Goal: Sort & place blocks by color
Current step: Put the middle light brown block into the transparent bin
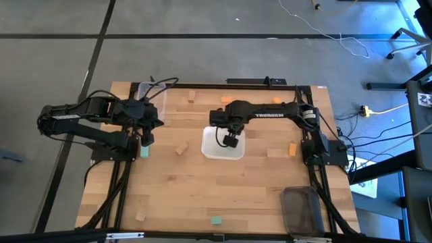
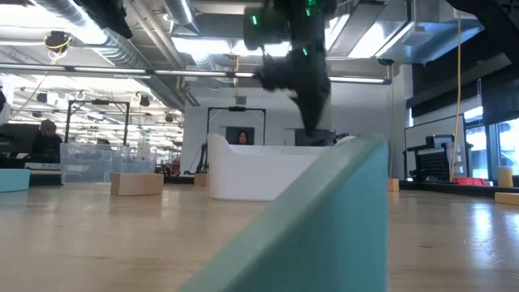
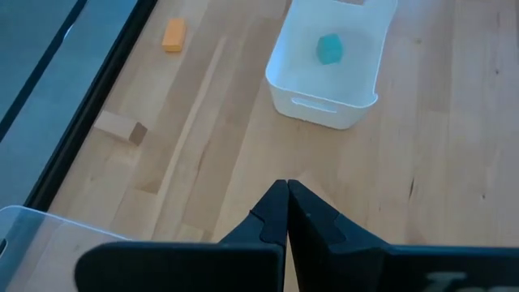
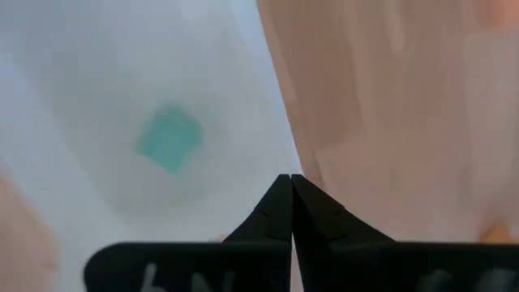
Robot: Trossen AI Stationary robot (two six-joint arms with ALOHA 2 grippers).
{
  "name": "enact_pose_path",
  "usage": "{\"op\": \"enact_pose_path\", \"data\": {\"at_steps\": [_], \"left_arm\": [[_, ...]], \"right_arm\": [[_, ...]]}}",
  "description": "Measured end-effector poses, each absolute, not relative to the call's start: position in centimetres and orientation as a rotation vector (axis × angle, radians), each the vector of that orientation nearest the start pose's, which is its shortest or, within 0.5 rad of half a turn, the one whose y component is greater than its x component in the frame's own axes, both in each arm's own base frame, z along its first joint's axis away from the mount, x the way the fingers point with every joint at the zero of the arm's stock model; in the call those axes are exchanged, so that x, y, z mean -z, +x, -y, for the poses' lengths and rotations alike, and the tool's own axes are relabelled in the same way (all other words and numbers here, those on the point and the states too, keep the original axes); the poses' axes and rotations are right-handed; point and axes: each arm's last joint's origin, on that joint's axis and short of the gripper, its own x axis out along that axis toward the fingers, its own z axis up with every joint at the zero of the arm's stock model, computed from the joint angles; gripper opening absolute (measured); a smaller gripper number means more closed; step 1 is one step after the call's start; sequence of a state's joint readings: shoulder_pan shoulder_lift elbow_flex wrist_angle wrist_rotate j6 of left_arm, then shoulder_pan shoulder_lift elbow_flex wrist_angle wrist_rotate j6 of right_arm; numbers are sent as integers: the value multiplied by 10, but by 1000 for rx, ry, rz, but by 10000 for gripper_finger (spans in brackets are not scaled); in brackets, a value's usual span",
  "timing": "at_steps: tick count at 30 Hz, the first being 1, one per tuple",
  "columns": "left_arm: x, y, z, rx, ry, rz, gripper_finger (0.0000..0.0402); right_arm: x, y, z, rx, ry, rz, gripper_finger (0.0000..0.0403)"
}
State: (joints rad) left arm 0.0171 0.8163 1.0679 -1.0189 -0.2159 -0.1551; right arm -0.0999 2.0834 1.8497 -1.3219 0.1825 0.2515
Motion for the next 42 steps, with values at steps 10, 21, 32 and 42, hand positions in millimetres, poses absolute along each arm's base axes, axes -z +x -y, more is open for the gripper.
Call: {"op": "enact_pose_path", "data": {"at_steps": [10, 21, 32, 42], "left_arm": [[-352, 134, -8, -303, -149, -681, 0], [-346, 131, -11, -417, -280, -735, 0], [-322, 155, -13, -466, -295, -968, 64], [-293, 187, -22, -543, -551, -1180, 83]], "right_arm": [[-336, 416, 45, 396, 132, -1172, 0], [-377, 410, 42, 385, 148, -1029, 0], [-380, 408, 42, 416, 157, -1014, 0], [-380, 408, 42, 419, 160, -1011, 0]]}}
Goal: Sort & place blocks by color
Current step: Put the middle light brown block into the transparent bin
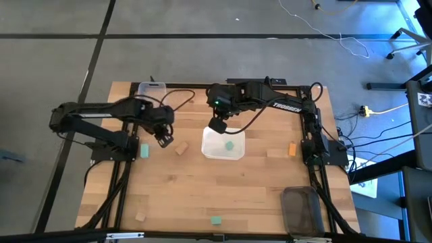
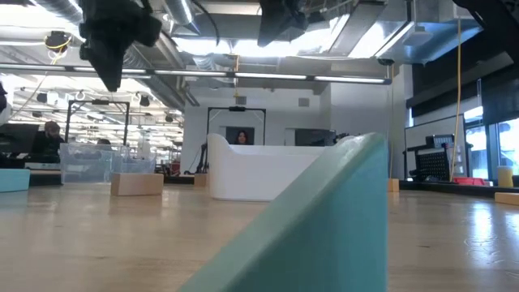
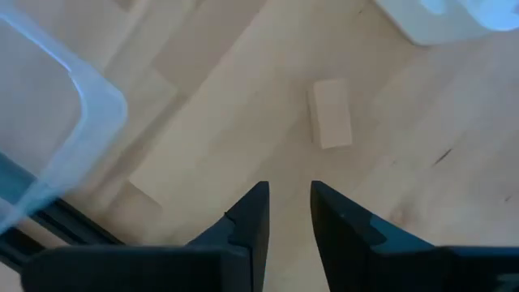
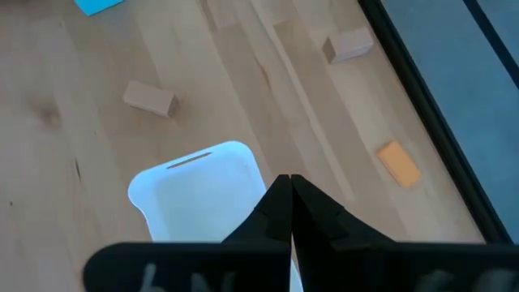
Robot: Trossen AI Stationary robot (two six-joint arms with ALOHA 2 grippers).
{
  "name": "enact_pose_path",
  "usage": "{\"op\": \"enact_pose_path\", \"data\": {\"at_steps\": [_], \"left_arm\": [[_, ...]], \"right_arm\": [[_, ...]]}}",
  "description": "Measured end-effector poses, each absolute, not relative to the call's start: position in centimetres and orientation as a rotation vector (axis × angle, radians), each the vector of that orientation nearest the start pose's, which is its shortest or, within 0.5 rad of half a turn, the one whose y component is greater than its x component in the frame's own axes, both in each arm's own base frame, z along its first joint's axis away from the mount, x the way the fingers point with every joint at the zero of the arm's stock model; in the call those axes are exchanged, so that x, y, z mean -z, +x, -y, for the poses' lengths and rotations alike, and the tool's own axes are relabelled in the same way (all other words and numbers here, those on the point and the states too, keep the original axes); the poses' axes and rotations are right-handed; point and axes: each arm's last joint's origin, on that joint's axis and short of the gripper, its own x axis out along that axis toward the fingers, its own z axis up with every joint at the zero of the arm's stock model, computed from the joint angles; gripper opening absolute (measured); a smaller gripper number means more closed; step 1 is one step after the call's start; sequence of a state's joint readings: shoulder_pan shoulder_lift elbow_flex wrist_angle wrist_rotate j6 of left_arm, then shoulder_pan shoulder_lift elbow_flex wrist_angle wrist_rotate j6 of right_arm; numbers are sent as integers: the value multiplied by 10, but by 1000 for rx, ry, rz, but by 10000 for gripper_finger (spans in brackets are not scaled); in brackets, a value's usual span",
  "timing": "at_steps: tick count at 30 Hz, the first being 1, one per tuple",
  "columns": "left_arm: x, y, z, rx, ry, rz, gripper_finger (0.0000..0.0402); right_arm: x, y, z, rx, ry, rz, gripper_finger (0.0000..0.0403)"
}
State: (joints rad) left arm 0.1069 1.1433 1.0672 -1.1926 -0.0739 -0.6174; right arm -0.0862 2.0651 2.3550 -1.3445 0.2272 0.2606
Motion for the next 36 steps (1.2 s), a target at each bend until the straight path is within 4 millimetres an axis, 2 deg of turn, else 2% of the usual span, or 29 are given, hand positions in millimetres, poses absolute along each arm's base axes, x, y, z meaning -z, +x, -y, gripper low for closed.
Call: {"op": "enact_pose_path", "data": {"at_steps": [6, 12, 21, 26, 31, 36], "left_arm": [[-283, 197, -22, -476, -474, -1261, 83], [-280, 200, -22, -458, -486, -1286, 83], [-283, 197, -22, -453, -482, -1271, 83], [-285, 194, -21, -456, -490, -1258, 83], [-287, 194, -21, -468, -510, -1240, 82], [-287, 193, -21, -471, -514, -1238, 82]], "right_arm": [[-380, 407, 42, 428, 174, -1014, 0], [-379, 407, 41, 395, 139, -1032, 0], [-387, 400, 34, 25, 25, -1055, 0], [-403, 389, 28, -177, 18, -998, 0], [-424, 370, 25, -240, -17, -930, 0], [-431, 362, 24, -316, -65, -898, 0]]}}
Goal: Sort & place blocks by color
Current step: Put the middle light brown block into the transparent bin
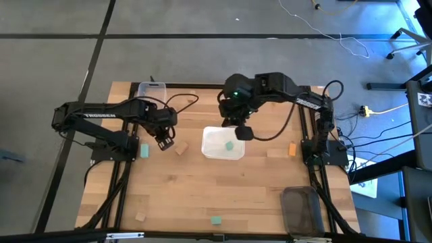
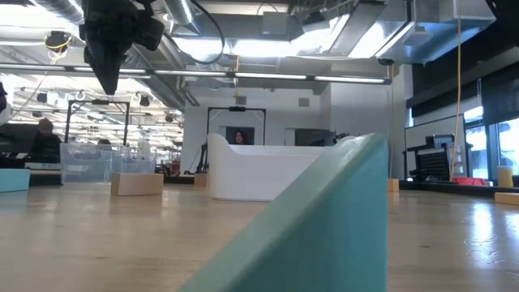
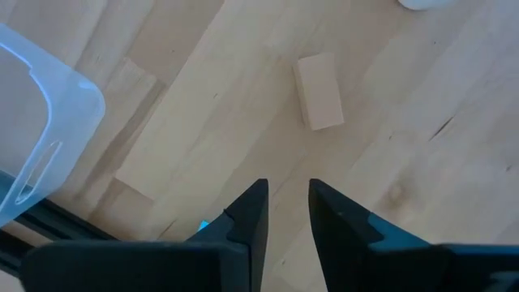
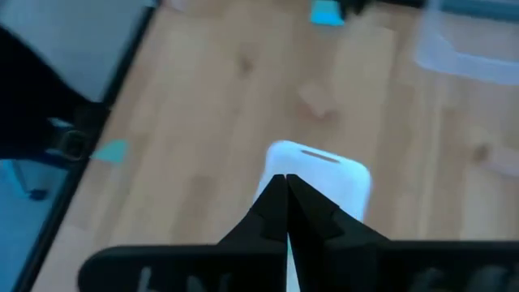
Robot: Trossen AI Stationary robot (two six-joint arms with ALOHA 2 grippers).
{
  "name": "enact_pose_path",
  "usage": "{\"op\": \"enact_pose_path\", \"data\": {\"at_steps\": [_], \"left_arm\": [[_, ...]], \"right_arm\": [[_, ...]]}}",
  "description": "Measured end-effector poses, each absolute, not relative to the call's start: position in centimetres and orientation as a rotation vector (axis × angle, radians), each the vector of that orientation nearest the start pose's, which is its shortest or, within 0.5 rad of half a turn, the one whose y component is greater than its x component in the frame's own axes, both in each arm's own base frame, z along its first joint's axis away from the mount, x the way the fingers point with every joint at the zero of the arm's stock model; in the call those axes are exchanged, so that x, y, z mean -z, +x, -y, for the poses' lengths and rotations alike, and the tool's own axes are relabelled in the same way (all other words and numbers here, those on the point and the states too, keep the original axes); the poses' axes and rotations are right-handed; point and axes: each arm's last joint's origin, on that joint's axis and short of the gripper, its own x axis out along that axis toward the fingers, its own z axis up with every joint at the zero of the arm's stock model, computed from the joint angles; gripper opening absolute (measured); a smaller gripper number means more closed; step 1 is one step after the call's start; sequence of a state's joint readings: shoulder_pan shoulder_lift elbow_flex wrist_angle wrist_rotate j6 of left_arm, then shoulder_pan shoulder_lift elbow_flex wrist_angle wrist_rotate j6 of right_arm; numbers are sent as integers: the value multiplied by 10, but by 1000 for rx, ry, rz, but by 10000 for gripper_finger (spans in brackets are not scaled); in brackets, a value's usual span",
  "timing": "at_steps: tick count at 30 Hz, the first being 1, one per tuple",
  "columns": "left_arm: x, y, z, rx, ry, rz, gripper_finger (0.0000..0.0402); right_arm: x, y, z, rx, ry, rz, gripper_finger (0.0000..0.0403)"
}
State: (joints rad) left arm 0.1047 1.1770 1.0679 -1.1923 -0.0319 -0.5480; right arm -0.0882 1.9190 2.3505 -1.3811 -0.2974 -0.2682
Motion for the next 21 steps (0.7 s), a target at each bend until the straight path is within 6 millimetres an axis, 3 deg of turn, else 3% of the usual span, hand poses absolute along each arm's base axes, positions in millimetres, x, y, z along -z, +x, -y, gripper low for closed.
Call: {"op": "enact_pose_path", "data": {"at_steps": [6, 10, 15, 21], "left_arm": [[-287, 193, -21, -490, -535, -1232, 82], [-287, 193, -21, -490, -535, -1232, 82], [-287, 193, -21, -491, -535, -1231, 82], [-287, 193, -21, -490, -535, -1229, 82]], "right_arm": [[-428, 361, 31, -497, -17, -853, 0], [-415, 359, 39, -452, 22, -917, 0], [-413, 333, 45, -350, 67, -942, 0], [-408, 304, 40, -274, 78, -710, 0]]}}
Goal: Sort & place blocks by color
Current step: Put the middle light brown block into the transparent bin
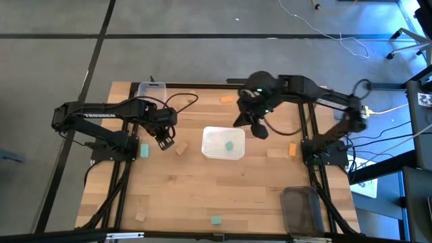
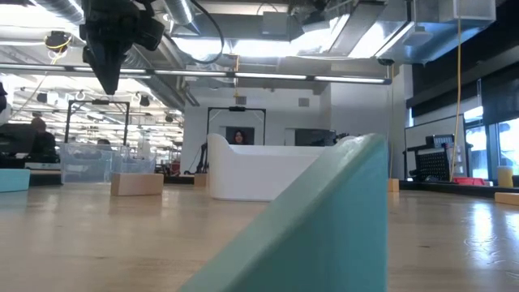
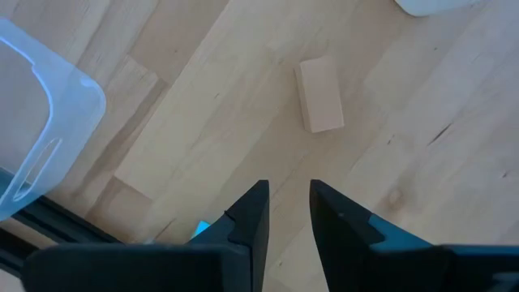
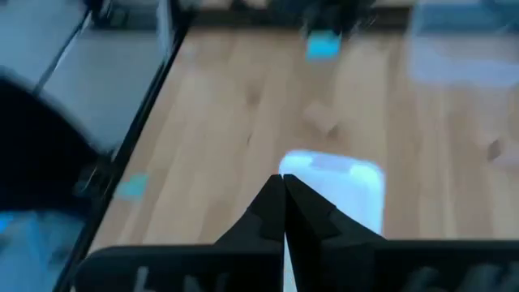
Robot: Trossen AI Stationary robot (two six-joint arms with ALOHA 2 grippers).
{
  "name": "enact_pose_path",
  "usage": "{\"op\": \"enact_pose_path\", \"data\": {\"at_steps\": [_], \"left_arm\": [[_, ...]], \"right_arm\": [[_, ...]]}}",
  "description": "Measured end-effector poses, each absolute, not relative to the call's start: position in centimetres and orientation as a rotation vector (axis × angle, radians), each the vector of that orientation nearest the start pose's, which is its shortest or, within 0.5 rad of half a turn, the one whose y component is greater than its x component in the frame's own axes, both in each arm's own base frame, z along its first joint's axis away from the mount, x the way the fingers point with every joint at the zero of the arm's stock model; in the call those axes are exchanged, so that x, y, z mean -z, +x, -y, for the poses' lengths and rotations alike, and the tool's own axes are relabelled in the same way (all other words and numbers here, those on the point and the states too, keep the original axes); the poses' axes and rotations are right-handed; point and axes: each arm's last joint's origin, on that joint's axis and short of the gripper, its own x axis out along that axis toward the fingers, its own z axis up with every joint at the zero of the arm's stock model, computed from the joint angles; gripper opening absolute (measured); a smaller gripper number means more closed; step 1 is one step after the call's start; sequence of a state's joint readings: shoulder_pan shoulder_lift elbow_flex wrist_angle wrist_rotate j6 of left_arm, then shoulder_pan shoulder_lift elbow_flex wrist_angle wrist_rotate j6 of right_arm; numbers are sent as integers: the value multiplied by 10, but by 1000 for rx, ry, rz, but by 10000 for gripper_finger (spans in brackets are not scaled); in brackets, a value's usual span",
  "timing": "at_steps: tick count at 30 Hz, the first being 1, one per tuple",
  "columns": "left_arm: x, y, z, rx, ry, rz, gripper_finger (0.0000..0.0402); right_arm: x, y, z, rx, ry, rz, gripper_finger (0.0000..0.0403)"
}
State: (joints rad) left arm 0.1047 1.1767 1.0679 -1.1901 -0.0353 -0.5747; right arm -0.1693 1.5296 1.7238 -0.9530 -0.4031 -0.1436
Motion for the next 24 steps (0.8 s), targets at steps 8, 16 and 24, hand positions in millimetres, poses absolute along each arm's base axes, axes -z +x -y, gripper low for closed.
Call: {"op": "enact_pose_path", "data": {"at_steps": [8, 16, 24], "left_arm": [[-287, 194, -21, -490, -535, -1229, 82], [-287, 194, -21, -487, -531, -1230, 82], [-287, 194, -21, -486, -532, -1225, 82]], "right_arm": [[-376, 291, 39, -240, 53, -550, 0], [-365, 292, 39, -238, 59, -566, 0], [-365, 292, 39, -240, 61, -569, 0]]}}
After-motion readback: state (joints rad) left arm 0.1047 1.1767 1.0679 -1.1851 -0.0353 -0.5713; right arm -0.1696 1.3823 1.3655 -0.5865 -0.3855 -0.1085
